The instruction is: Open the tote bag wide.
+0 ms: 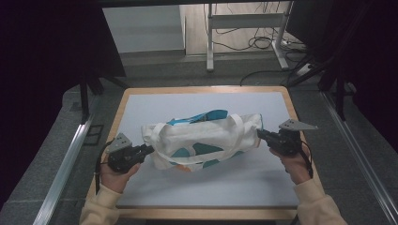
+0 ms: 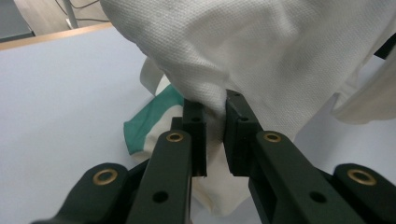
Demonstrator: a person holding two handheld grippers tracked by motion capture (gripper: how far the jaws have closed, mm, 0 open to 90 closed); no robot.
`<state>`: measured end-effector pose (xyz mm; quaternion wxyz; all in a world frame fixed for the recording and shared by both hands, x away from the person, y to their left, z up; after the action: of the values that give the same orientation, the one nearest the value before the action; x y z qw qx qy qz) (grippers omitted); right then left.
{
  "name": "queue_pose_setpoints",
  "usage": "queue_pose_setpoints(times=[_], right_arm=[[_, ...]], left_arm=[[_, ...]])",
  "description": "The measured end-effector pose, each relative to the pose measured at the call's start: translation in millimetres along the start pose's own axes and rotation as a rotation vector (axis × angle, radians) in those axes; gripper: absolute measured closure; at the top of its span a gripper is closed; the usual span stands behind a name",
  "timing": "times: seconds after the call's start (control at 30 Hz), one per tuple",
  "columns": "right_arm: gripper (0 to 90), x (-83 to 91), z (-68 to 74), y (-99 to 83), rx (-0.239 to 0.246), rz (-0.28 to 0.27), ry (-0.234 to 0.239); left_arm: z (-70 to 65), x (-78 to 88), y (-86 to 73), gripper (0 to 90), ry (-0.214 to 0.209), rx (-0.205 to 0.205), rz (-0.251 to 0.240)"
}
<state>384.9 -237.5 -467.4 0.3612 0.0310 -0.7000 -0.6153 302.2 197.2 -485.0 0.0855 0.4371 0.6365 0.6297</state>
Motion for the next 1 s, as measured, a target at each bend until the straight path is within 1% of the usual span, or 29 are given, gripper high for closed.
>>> queue_pose_setpoints(times=[0.17,0.2,0.27,0.33,0.47,0.73,0.9,1.0], right_arm=[[84.9,-1.8,-0.2,-4.4,0.0,0.005,0.0],[84.9,-2.4,-0.2,-5.3,0.002,0.005,-0.001],[85.0,-3.9,0.2,-8.1,0.005,0.017,-0.004],[85.0,-6.1,0.2,-11.5,0.008,0.026,-0.011],[85.0,-8.5,-1.1,-16.9,-0.006,0.032,-0.009],[85.1,-9.0,-1.3,-22.4,-0.017,0.036,-0.007],[85.1,-10.9,-1.5,-28.2,-0.025,0.045,-0.004],[85.2,-12.6,-1.4,-31.9,-0.025,0.058,-0.005]], left_arm=[[-0.7,-2.6,-5.1,81.3,0.007,-0.004,0.005],[-0.9,-3.9,-6.6,81.3,0.005,-0.004,0.012],[-1.3,-7.7,-11.1,81.4,0.02,-0.015,0.038],[-0.3,-10.2,-15.2,81.5,0.018,-0.014,0.053],[0.6,-10.5,-15.8,81.6,0.013,-0.002,0.05],[1.0,-11.3,-16.5,81.7,0.01,-0.002,0.054],[3.1,-14.1,-19.2,81.7,0.009,0.008,0.067],[4.4,-17.5,-21.9,81.7,0.011,0.009,0.082]])
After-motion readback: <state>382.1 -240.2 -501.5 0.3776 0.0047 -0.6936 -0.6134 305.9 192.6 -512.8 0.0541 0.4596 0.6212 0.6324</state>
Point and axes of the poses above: each handheld gripper's, and its own axes: x roughly backward along the jaws, y roughly out of its top, z roughly to its left, the point moved 5 cm from there along -x, roughly forward along the jaws, and after that the axes turned 7 degrees about -y, right-handed, at the moved point
